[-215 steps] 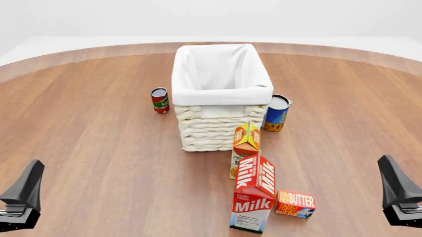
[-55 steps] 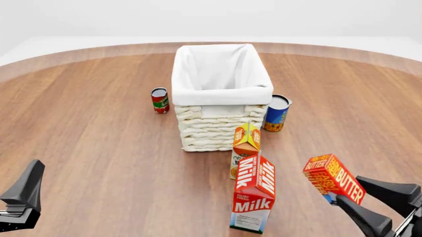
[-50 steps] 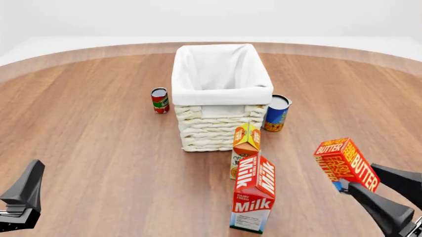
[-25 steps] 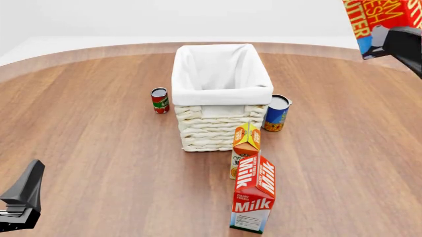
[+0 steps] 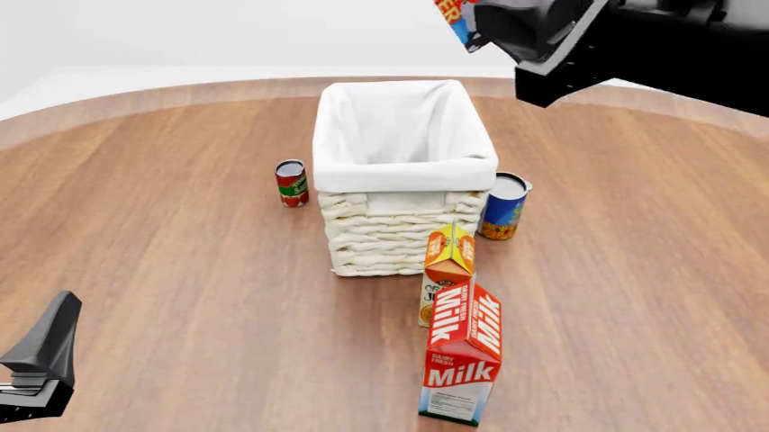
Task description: Pick up the butter and put it in the basket.
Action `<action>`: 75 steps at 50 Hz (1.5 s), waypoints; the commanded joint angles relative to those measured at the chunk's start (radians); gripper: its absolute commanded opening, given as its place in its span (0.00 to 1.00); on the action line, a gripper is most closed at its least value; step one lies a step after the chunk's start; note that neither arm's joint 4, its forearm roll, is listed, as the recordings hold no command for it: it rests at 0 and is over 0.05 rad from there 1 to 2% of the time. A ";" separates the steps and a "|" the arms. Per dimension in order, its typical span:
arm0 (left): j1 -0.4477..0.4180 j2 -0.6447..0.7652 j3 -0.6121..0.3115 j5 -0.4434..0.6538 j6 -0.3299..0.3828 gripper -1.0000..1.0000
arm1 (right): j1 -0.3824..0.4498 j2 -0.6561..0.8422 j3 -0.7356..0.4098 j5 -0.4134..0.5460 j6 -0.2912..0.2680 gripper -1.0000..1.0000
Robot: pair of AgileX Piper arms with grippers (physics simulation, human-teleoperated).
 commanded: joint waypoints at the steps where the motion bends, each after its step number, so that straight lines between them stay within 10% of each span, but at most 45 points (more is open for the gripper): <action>1: 0.000 0.000 0.000 0.000 0.000 1.00 | 0.002 0.249 -0.064 -0.157 0.008 0.00; 13: 0.000 0.000 0.000 0.000 0.000 1.00 | -0.084 0.545 -0.203 -0.280 0.054 0.00; 14: 0.000 0.000 0.000 0.000 0.000 1.00 | -0.169 0.747 -0.188 -0.419 0.026 0.00; 43: 0.000 0.000 0.000 0.000 0.000 1.00 | -0.173 0.753 -0.176 -0.448 0.048 0.00; 44: 0.000 0.000 0.000 0.000 0.000 1.00 | -0.174 0.753 -0.179 -0.444 0.053 1.00; 62: 0.000 0.000 0.000 0.000 0.000 1.00 | -0.155 0.646 -0.103 -0.549 0.078 1.00; 67: 0.000 0.000 0.000 0.000 0.000 1.00 | 0.135 0.236 0.220 -0.742 0.199 1.00; 69: 0.000 0.000 0.000 0.000 0.000 1.00 | 0.326 -0.477 0.537 -0.483 0.281 1.00; 72: 0.000 0.000 0.000 0.000 0.000 1.00 | 0.703 -0.846 0.722 -0.372 0.251 1.00; 74: 0.000 0.000 0.000 0.000 0.000 1.00 | 0.854 -0.886 0.867 -0.469 0.188 1.00; 75: 0.000 0.000 0.000 0.000 0.000 1.00 | 1.011 -0.715 1.040 -0.738 0.203 1.00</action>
